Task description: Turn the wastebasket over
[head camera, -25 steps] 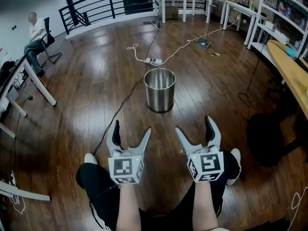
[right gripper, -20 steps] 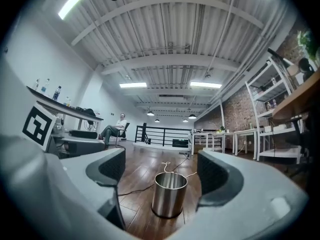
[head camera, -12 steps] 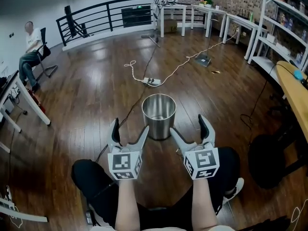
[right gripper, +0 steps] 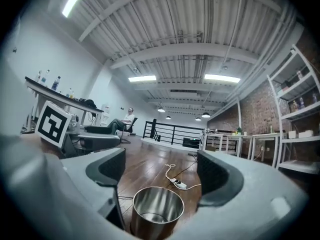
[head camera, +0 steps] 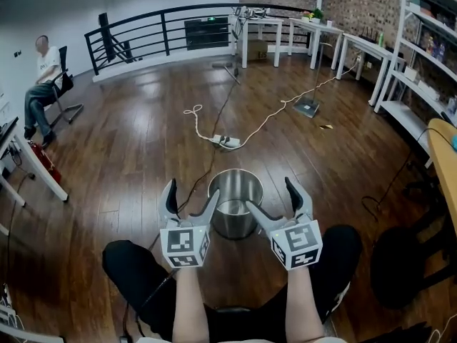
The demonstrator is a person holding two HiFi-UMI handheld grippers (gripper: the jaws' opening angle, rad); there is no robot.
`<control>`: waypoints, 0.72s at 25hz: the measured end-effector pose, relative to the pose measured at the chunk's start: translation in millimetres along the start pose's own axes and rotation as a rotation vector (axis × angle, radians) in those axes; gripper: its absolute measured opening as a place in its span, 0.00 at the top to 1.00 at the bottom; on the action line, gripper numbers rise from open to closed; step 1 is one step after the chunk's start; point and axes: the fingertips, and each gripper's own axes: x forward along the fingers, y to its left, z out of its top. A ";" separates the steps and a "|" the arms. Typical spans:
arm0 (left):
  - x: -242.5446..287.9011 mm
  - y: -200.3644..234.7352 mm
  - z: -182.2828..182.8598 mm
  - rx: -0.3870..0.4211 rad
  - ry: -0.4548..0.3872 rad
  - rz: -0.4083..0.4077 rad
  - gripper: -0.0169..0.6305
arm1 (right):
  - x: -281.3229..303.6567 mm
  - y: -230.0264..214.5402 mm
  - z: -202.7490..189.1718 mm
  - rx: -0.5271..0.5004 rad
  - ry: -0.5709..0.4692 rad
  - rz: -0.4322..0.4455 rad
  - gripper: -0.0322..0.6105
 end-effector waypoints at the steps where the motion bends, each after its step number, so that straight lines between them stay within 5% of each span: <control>1: 8.3 4.5 -2.5 -0.007 -0.003 0.007 0.23 | 9.0 -2.7 -3.1 -0.007 0.010 0.013 0.27; 11: 69.2 44.7 -36.8 0.006 0.046 0.054 0.26 | 85.9 -18.5 -40.3 0.014 0.113 0.122 0.27; 18: 77.6 78.5 -75.5 -0.029 0.112 0.120 0.27 | 140.2 16.8 -88.4 -0.028 0.332 0.327 0.27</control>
